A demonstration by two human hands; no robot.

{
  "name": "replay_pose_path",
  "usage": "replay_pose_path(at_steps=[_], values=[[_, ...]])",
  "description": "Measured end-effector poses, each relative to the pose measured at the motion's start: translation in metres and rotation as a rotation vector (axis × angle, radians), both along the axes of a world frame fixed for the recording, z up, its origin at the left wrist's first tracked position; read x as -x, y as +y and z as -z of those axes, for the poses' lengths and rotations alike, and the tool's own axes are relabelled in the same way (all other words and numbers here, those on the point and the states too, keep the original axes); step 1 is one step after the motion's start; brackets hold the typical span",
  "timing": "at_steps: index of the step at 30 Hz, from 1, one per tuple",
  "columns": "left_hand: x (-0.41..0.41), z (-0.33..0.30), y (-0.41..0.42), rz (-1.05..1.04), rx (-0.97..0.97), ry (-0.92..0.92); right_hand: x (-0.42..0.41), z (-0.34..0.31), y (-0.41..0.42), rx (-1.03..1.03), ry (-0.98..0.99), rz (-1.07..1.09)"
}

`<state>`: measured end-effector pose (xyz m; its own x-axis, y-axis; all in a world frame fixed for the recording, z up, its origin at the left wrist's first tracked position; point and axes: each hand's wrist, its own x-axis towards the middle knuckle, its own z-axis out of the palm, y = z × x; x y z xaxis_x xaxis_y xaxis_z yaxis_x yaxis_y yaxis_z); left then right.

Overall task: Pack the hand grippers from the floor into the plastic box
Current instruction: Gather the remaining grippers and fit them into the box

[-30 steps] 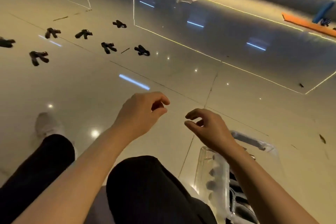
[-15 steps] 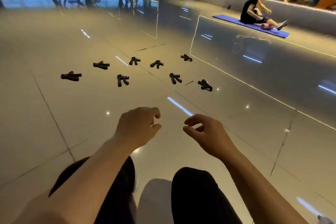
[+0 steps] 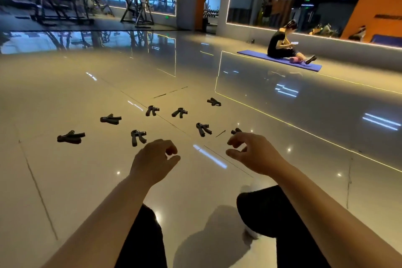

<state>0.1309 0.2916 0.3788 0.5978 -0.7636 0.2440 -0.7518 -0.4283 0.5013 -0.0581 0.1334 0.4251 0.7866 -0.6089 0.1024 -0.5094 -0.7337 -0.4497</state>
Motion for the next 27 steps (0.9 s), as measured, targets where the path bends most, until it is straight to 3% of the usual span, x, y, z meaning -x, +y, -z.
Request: replay_pose_path(at_steps=[7, 11, 15, 19, 23, 27], values=[[-0.02, 0.02, -0.105, 0.025, -0.03, 0.259, -0.015, 0.037, -0.119, -0.076, 0.134, 0.063], [-0.029, 0.034, -0.166, 0.138, -0.245, 0.13, -0.003, 0.051, -0.169, -0.225, 0.449, 0.032], [-0.03, 0.02, -0.225, 0.27, -0.312, -0.002, 0.0, 0.044, -0.21, -0.289, 0.345, 0.077], [-0.055, 0.008, -0.258, 0.297, -0.376, -0.104, -0.008, 0.043, -0.25, -0.277, 0.518, 0.161], [-0.091, 0.014, -0.281, 0.324, -0.451, -0.168, -0.04, 0.045, -0.28, -0.286, 0.546, 0.126], [-0.126, 0.03, -0.318, 0.356, -0.472, -0.108, -0.073, 0.052, -0.312, -0.328, 0.569, 0.126]])
